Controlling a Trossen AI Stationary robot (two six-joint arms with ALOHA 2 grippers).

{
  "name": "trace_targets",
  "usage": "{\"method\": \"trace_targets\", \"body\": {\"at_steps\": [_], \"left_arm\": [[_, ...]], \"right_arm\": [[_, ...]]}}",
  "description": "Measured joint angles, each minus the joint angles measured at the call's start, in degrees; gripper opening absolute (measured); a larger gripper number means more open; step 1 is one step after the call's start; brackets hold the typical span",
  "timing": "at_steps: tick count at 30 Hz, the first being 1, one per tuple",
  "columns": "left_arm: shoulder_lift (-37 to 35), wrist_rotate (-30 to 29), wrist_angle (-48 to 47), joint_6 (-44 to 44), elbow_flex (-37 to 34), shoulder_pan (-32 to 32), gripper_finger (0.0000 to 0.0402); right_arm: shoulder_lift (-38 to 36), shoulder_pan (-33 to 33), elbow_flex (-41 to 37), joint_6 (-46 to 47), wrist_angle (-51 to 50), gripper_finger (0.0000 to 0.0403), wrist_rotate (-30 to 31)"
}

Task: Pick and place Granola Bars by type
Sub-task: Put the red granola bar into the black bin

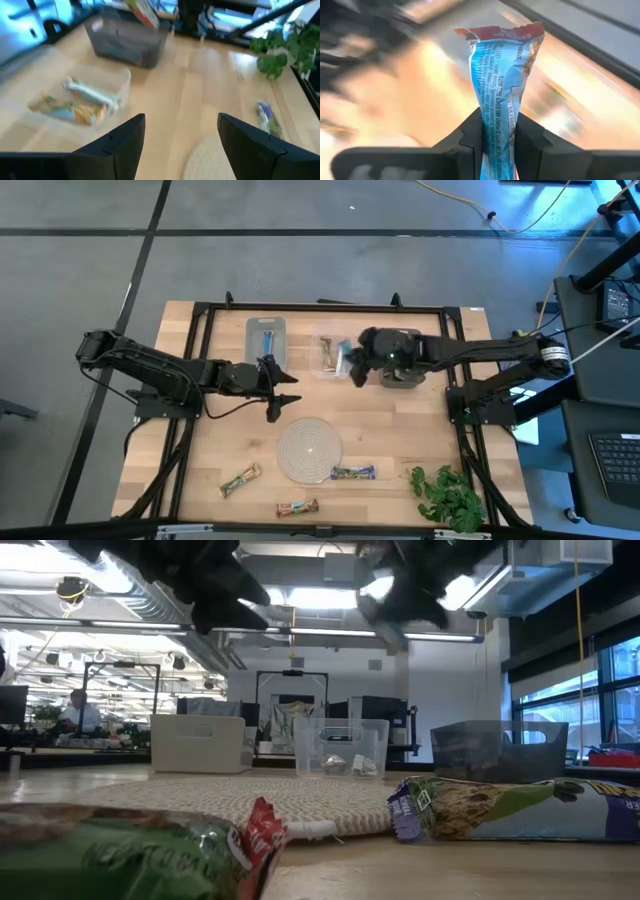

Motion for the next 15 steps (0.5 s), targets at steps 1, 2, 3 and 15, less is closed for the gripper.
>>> {"method": "trace_targets", "body": {"at_steps": [1, 2, 3, 15], "left_arm": [[0.00, 0.46, -0.85, -0.80, 0.00, 0.00, 0.0240], [0.00, 1.10, -1.64, -1.69, 0.00, 0.00, 0.0240], [0.00, 1.53, -2.55, -2.59, 0.00, 0.00, 0.0240], [0.00, 11.12, -11.82, -11.05, 0.00, -0.45, 0.0237]], "right_arm": [[-0.80, -0.69, 0.00, 1.61, -4.85, 0.0084, 1.96], [-1.43, -1.39, 0.00, 3.12, -8.89, 0.0084, 3.75], [-2.00, -2.24, 0.00, 4.68, -12.65, 0.0084, 4.95], [-2.79, -12.07, -3.94, 18.13, -31.23, 0.0084, 5.94]]}}
